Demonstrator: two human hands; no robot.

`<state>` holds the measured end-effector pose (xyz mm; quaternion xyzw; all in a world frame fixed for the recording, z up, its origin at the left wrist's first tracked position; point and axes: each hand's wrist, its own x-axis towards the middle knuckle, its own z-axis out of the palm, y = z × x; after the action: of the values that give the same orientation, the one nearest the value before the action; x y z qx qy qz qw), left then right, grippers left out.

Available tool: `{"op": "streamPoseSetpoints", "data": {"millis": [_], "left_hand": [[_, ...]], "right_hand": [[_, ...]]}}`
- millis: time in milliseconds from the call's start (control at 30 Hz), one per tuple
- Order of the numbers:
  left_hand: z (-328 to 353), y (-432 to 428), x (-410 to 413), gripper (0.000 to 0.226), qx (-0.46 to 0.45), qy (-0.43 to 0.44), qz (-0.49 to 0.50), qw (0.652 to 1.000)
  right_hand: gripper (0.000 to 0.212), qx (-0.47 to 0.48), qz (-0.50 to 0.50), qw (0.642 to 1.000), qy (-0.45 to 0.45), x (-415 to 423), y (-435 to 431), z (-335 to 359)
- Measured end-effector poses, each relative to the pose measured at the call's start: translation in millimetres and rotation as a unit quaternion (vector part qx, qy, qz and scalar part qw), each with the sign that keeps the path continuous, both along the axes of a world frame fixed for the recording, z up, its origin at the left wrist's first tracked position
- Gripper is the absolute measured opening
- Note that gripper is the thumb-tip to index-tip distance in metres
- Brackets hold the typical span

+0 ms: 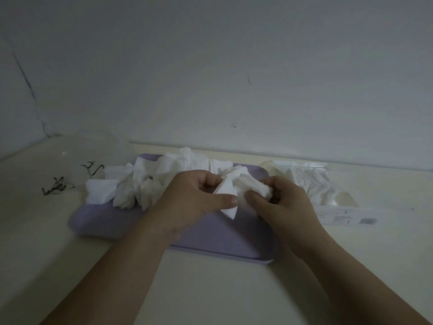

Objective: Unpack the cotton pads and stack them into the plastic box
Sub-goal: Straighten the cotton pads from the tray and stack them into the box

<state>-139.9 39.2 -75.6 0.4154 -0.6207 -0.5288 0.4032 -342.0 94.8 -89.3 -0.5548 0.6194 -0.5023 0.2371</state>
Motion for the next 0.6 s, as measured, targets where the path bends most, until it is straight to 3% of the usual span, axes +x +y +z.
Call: {"op": "streamPoseSetpoints", "data": {"millis": [67, 200, 267, 400, 600], "left_hand": [[1, 6, -4, 0.033, 0.02, 0.035, -0.029, 0.999], [5, 4, -3, 0.062, 0.06, 0.144, -0.064, 0.986], [5, 3, -1, 0.066, 0.061, 0.138, -0.072, 0.986], [4, 8, -1, 0.036, 0.034, 0.082, -0.088, 0.992], [9, 13, -1, 0.022, 0.043, 0.139, -0.153, 0.978]], "right_hand": [[0.015, 0.006, 0.006, 0.999, -0.031, -2, 0, 0], [0.009, -0.01, 0.002, 0.997, -0.071, -5, 1, 0], [0.01, -0.008, 0.011, 0.998, -0.068, -5, 2, -1], [0.016, 0.006, 0.064, 0.994, -0.086, -5, 4, 1], [0.02, 0.009, 0.082, 0.993, -0.09, -7, 4, 2]]}}
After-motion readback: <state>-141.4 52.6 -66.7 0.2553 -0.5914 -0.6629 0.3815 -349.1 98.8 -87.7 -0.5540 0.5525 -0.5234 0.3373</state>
